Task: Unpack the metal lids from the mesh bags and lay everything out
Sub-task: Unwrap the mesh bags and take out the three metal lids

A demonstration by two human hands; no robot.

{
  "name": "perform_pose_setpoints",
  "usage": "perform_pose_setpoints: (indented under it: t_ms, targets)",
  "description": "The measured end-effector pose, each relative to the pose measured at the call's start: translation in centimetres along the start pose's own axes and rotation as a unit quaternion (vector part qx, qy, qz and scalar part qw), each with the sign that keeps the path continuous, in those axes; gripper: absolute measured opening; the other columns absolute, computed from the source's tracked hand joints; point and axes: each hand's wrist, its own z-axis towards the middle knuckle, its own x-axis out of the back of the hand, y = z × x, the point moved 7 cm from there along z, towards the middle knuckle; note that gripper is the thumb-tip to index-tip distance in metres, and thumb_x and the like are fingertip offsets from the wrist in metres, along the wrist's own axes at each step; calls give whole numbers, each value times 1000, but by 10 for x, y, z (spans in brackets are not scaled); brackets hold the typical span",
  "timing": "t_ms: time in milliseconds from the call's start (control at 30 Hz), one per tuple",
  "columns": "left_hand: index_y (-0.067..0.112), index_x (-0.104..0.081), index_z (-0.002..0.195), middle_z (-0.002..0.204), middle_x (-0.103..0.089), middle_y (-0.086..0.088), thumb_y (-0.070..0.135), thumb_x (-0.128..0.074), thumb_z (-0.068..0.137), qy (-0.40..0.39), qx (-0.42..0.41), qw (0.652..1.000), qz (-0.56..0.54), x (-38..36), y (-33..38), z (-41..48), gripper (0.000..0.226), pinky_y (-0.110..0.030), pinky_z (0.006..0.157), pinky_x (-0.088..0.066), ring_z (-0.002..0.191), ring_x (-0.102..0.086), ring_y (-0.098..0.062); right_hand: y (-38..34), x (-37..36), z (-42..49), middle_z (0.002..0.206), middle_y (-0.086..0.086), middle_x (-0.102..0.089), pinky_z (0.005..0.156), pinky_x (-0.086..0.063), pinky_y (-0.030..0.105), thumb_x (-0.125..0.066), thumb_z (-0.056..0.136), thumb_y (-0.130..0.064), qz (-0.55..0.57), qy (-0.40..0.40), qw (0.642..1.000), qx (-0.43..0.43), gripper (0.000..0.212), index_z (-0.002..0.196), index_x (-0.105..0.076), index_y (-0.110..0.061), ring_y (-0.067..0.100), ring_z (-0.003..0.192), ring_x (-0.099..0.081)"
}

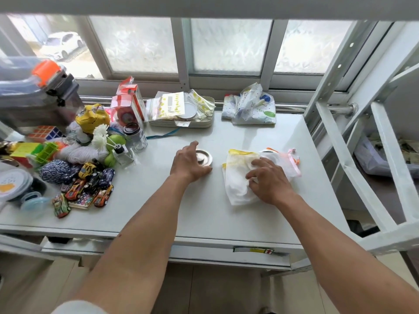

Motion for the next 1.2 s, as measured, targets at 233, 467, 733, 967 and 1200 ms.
perform_pose_setpoints:
  t_ms: [233, 467, 733, 967, 1200]
  targets:
    - [15, -33, 146, 147, -43, -10, 43, -83, 68, 7, 7, 1000, -22, -10, -7, 3, 97, -37, 110, -32, 135, -38, -29, 11, -3, 0, 139, -1, -55, 106, -35, 37, -64, 83, -22, 12, 15, 1000, -8, 23, 101, -77, -26, 19, 138, -37]
    - [15, -52, 126, 136, -50, -10, 54, -74, 71, 102, -82, 991, 31, -1, 19, -24, 71, -43, 101, -39, 126, -46, -31, 14, 3, -2, 136, 6, -59, 105, -42, 40, -65, 74, -14, 63, 47, 997, 3, 33, 105, -76, -21, 25, 131, -47]
    - [13, -63, 66, 64, -64, -4, 32, -62, 86, 90, -560, 818, 94, -81, 155, -144, 28, -35, 63, -38, 63, -57, -26, 35, 25, 7, 111, 5, -71, 100, -44, 27, -59, 81, -4, 277, 77, 953, -97, 27, 97, -77, -15, 19, 107, -62]
    - [7, -57, 116, 108, -60, -12, 53, -60, 79, 19, -225, 950, 216, -117, 165, -109, 58, -42, 78, -42, 100, -53, -31, 55, 24, 16, 83, 3, -69, 78, -49, 28, -64, 85, -9, 447, 56, 880, -148, 14, 83, -76, -15, 13, 78, -59]
    - [14, -59, 107, 108, -66, -3, 60, -52, 74, 30, -84, 987, 133, -116, 162, -93, 57, -43, 87, -37, 110, -48, -26, 59, 23, 21, 86, 0, -69, 86, -51, 31, -62, 84, -4, 463, 44, 876, -130, 24, 72, -73, -22, 13, 81, -62]
